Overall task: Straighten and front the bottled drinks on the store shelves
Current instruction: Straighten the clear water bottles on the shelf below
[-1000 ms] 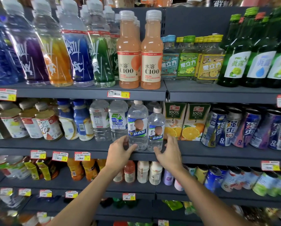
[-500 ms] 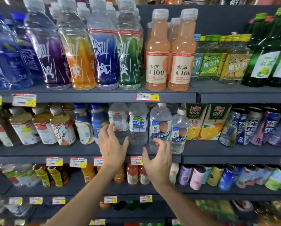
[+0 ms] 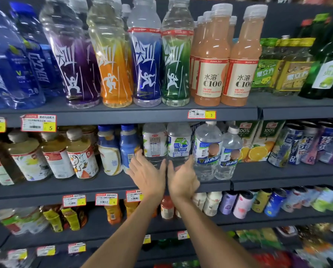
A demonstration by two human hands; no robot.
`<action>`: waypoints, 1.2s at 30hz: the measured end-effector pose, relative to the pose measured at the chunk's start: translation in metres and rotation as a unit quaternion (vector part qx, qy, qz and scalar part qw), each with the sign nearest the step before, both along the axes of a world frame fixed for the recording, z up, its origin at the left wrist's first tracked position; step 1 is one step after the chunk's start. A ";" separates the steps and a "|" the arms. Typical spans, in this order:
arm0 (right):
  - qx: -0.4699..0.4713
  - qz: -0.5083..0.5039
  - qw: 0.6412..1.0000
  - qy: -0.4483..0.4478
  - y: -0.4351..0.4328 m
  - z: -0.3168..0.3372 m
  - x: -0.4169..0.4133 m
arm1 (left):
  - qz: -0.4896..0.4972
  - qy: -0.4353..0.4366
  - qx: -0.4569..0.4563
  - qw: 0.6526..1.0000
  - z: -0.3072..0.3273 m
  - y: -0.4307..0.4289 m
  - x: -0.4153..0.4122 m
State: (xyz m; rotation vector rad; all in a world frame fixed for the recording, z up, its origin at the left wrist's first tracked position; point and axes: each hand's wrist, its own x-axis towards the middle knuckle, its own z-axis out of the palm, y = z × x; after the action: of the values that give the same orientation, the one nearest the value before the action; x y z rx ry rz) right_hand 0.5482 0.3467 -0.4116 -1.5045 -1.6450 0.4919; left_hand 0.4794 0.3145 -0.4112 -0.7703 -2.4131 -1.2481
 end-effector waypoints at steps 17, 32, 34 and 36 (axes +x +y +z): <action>-0.032 -0.067 0.997 -0.007 0.003 0.007 -0.017 | -0.020 0.020 -0.015 0.999 -0.003 -0.006 -0.011; -0.081 -0.092 0.992 0.028 -0.004 0.015 -0.028 | -0.071 0.030 -0.039 0.996 -0.007 -0.048 -0.029; -0.089 -0.090 0.991 0.038 -0.004 0.016 -0.028 | -0.090 0.028 -0.034 0.995 -0.008 -0.055 -0.034; -0.090 -0.087 0.991 0.047 -0.004 0.017 -0.029 | -0.107 0.029 -0.034 0.993 -0.008 -0.061 -0.038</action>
State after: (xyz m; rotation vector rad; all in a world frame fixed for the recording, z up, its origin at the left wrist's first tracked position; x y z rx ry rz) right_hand 0.5194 0.3422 -0.3942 -1.7128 -1.4130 0.6178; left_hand 0.4417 0.2539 -0.4197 -1.0950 -2.3869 -1.2070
